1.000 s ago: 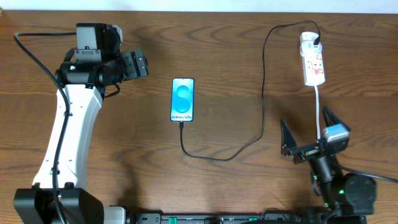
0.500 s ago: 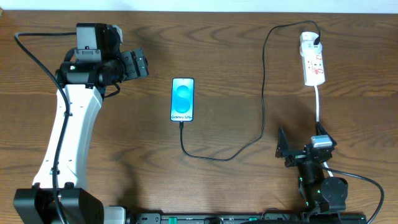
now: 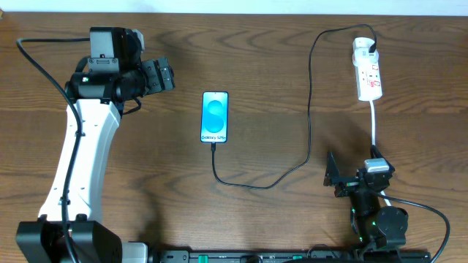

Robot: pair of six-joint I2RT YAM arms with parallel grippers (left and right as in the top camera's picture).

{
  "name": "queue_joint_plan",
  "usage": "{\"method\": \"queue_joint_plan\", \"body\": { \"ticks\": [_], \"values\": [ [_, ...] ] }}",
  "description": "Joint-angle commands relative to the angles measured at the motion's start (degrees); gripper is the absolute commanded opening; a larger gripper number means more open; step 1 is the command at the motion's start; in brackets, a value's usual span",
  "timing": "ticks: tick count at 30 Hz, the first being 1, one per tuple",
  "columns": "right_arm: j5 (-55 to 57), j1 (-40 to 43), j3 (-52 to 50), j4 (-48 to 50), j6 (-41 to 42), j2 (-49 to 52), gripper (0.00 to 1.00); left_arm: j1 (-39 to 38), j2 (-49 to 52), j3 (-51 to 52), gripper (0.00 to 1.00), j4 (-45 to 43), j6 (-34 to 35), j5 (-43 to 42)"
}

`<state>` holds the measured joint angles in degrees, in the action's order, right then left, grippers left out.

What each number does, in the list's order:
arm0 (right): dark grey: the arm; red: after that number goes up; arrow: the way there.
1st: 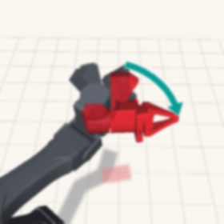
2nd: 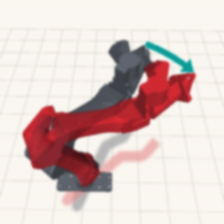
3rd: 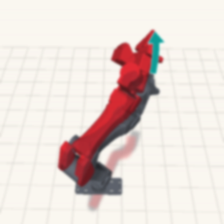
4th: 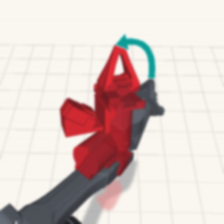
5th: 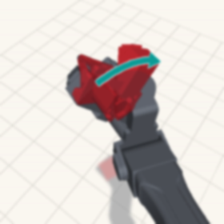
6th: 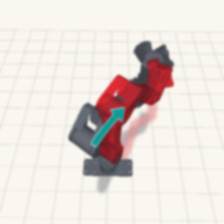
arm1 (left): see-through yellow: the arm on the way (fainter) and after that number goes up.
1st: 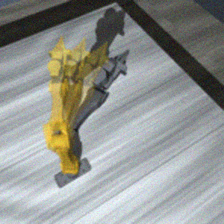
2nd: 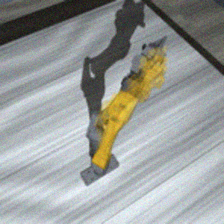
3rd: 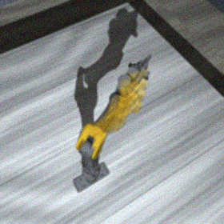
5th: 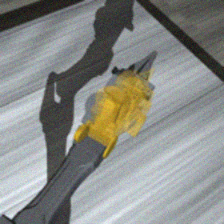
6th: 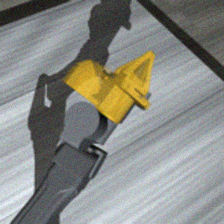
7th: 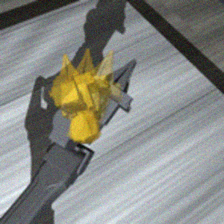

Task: Plug charger to phone and switch on socket

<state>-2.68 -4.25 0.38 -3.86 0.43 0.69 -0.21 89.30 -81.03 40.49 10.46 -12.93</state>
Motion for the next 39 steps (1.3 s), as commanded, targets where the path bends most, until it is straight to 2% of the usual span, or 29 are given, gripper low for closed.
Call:
{"method": "queue_joint_plan", "body": {
  "ticks": [1,12,16,19,20,22,28,34,39],
  "values": [
    [0.7,0.1,-0.1,-0.3,0.4,-0.4,0.99,0.3,-0.5,-0.3,0.95,0.0,-0.5,0.6],
    [0.7,0.1,-0.1,-0.3,0.4,-0.4,0.99,0.3,-0.5,-0.3,0.95,0.0,-0.5,0.6],
    [0.7,0.1,-0.1,-0.3,0.4,-0.4,0.99,0.3,-6.4,0.6,0.95,1.0,-0.9,1.1],
    [0.7,0.1,-0.1,-0.3,0.4,-0.4,0.99,0.8,-13.9,2.9,0.95,1.2,-1.2,6.6],
    [0.7,0.1,-0.1,-0.3,0.4,-0.4,0.99,1.6,-19.9,6.3,0.95,0.3,-1.9,7.7],
    [0.7,0.1,-0.1,-0.3,0.4,-0.4,0.99,3.0,-25.5,11.1,0.95,-4.0,-1.8,7.5],
    [0.7,0.1,-0.1,-0.3,0.4,-0.4,0.99,6.6,-44.6,32.2,0.95,-21.9,-2.4,6.7],
    [0.7,0.1,-0.1,-0.3,0.4,-0.4,0.99,7.3,-60.2,50.6,0.95,-35.5,-17.5,-4.6],
    [0.7,0.1,-0.1,-0.3,0.4,-0.4,0.99,7.3,-70.6,61.0,0.95,-38.4,-19.9,-4.8]
  ]
}}
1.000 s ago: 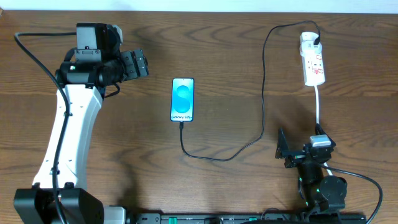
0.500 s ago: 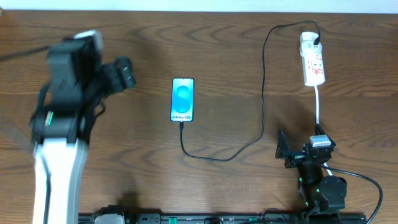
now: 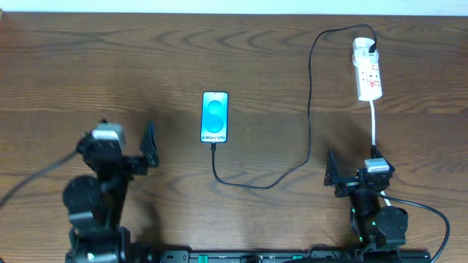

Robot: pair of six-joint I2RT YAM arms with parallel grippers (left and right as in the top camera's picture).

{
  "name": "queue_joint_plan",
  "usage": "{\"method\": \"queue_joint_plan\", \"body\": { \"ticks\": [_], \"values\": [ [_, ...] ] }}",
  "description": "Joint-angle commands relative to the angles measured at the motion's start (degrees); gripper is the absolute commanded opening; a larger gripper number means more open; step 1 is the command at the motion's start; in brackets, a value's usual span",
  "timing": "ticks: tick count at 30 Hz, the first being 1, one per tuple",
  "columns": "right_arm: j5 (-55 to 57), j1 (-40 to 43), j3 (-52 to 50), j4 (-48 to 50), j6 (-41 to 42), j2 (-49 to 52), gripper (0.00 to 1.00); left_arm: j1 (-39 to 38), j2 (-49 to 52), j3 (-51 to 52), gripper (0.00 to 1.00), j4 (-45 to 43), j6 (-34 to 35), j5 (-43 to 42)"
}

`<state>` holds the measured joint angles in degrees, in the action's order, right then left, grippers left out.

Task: Plug charger to phone and switch on socket

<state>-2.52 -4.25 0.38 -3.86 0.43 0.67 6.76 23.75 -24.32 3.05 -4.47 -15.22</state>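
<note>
A phone (image 3: 214, 116) with a lit blue screen lies face up mid-table. A black charger cable (image 3: 310, 117) is plugged into its near end and runs right and up to a plug in the white socket strip (image 3: 368, 71) at the far right. My left gripper (image 3: 149, 145) sits near the front left, well left of the phone, holding nothing; its jaw gap cannot be made out. My right gripper (image 3: 333, 175) rests at the front right below the strip, with nothing in it.
The strip's white lead (image 3: 374, 124) runs down toward the right arm. The wooden table's far edge (image 3: 234, 14) meets a pale wall.
The left arm has drawn back from the far left of the table to the front left, folded low near its base. Phone, cable, strip and right arm have not moved.
</note>
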Motion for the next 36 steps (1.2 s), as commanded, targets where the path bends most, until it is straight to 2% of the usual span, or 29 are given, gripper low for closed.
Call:
{"method": "queue_joint_plan", "body": {
  "ticks": [1,14,22,36],
  "values": [
    [0.5,0.1,-0.1,-0.3,0.4,-0.3,0.99,0.3,-6.6,5.9,0.95,-1.0,-5.1,-2.5],
    [0.5,0.1,-0.1,-0.3,0.4,-0.3,0.99,0.2,-22.4,20.1,0.95,-1.0,-6.5,-1.6],
    [0.5,0.1,-0.1,-0.3,0.4,-0.3,0.99,0.1,-23.7,24.1,0.95,-0.8,-6.4,0.3],
    [0.5,0.1,-0.1,-0.3,0.4,-0.3,0.99,0.0,-23.5,24.1,0.95,-0.3,-6.4,0.3]
  ]
}}
